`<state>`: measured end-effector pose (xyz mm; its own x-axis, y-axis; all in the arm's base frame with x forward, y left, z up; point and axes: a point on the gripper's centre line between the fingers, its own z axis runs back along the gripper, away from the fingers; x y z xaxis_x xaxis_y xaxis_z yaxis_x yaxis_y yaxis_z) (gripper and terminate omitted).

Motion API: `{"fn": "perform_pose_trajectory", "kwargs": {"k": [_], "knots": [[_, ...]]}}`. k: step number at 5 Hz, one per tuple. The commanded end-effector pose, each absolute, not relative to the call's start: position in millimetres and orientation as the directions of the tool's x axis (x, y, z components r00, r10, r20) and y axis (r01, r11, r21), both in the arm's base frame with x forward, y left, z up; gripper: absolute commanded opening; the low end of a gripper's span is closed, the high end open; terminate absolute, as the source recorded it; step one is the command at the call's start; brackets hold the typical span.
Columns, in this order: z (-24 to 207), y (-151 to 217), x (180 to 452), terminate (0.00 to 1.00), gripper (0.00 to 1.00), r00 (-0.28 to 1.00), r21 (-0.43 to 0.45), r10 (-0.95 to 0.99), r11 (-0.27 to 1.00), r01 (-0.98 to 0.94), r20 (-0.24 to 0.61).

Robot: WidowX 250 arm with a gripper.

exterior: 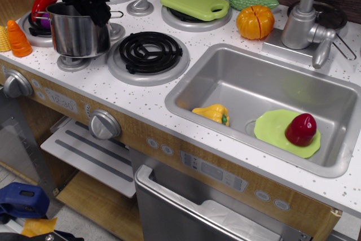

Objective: Put pot on stove which is near stove

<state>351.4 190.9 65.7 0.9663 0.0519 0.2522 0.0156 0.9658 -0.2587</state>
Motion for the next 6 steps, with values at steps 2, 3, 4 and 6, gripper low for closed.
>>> {"fn": "perform_pose_trajectory", "kwargs": {"k": [2,3,4,6], "knots": [[98,176,358,0.0,0.0,0.928,-0.022,-0.052,0.998,0.065,0.37],[99,165,357,0.0,0.0,0.897,0.055,-0.103,0.995,0.088,0.429],[102,159,366,0.0,0.0,0.875,0.087,-0.123,0.992,0.093,0.469],[110,153,382,0.0,0.0,0.844,0.13,-0.154,0.986,0.102,0.514]]}}
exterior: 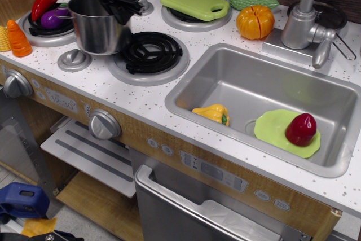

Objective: Put pot on stove which is near stove

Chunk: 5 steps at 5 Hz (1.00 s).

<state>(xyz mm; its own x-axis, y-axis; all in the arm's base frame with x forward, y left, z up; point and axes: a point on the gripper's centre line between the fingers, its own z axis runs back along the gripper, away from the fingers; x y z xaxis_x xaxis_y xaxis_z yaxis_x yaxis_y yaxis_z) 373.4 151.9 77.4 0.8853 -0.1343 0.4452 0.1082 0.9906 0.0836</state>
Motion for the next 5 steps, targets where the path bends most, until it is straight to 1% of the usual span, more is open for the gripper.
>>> {"fn": "perform_pose_trajectory", "kwargs": {"k": [1,2,3,4,5], "knots": [[113,144,390,0.0,0.0,0.842,0.132,-0.141,0.988,0.083,0.52],[109,130,392,0.0,0.0,0.837,0.122,-0.108,0.991,0.049,0.537],[105,114,396,0.0,0.0,0.827,0.129,-0.089,0.991,0.021,0.554],[106,109,398,0.0,0.0,0.828,0.126,-0.081,0.992,0.013,0.554],[105,103,397,1.0,0.0,0.825,0.115,-0.058,0.993,-0.009,0.563]]}}
